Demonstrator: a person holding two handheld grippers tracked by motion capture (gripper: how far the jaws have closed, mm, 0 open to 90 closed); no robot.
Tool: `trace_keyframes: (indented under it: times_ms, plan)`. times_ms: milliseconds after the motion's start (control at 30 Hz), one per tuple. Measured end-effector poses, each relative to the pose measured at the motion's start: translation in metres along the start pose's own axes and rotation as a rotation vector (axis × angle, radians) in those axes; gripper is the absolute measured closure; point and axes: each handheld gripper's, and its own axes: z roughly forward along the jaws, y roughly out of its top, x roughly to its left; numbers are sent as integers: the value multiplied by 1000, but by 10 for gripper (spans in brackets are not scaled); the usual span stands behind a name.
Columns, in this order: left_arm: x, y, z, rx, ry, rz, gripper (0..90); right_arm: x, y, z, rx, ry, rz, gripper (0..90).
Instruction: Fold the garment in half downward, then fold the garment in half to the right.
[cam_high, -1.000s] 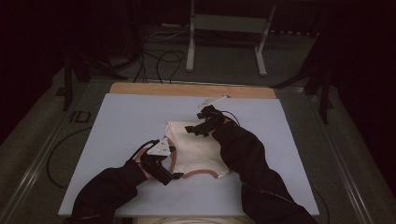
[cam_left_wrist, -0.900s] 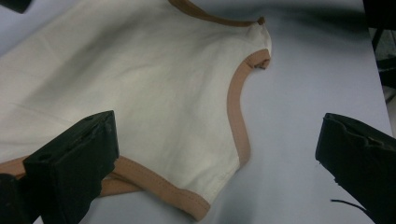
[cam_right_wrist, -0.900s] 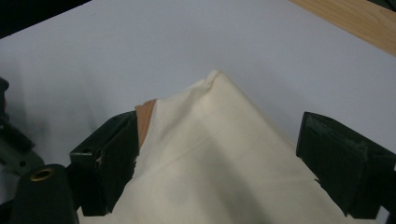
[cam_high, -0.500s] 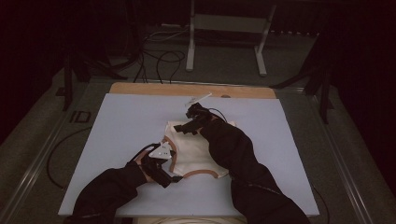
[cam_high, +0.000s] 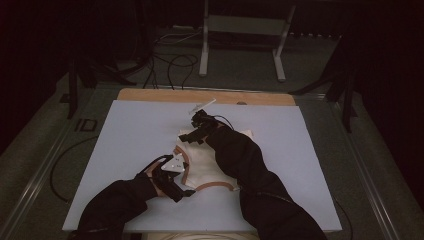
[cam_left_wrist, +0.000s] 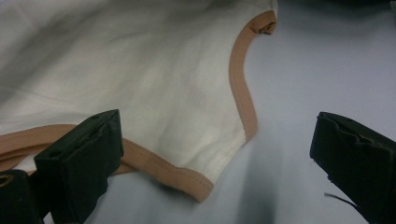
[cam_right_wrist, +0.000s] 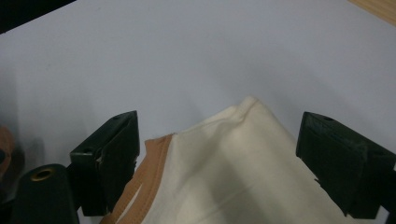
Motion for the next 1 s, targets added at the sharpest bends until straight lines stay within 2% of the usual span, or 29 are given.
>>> trace_keyframes:
  times_ms: [133, 300, 367, 400, 467, 600, 667, 833, 867, 933, 967, 1000]
  plan:
    - [-2, 0, 2, 19, 5, 19, 34, 0, 2, 5, 13, 8, -10, 132]
    - [-1, -2, 5, 80, 21, 57, 46, 0, 5, 13, 28, 5, -11, 132]
    - [0, -3, 6, 85, 27, 61, 66, 1, 6, 16, 41, -2, 8, 132]
    - [0, -3, 7, 85, 23, 60, 66, -2, 6, 20, 37, -10, -21, 131]
    - [0, -3, 8, 91, 28, 69, 77, -1, 6, 25, 51, -26, -43, 125]
    - [-1, -3, 12, 121, 38, 100, 105, -4, 7, 36, 81, -27, -30, 130]
    - [-1, -4, 12, 126, 31, 97, 111, -7, 7, 41, 102, -38, -31, 141]
    - [0, -2, 13, 113, 35, 89, 138, -10, 12, 50, 123, -50, -6, 247]
    - [1, -2, 13, 113, 37, 91, 143, -9, 12, 52, 128, -46, -2, 309]
    - [1, -3, 14, 119, 37, 89, 148, -10, 14, 55, 136, -55, -2, 332]
    - [1, -3, 14, 120, 43, 93, 148, -10, 15, 56, 140, -55, 7, 391]
    - [1, -3, 14, 116, 43, 91, 149, -10, 15, 57, 138, -60, 9, 404]
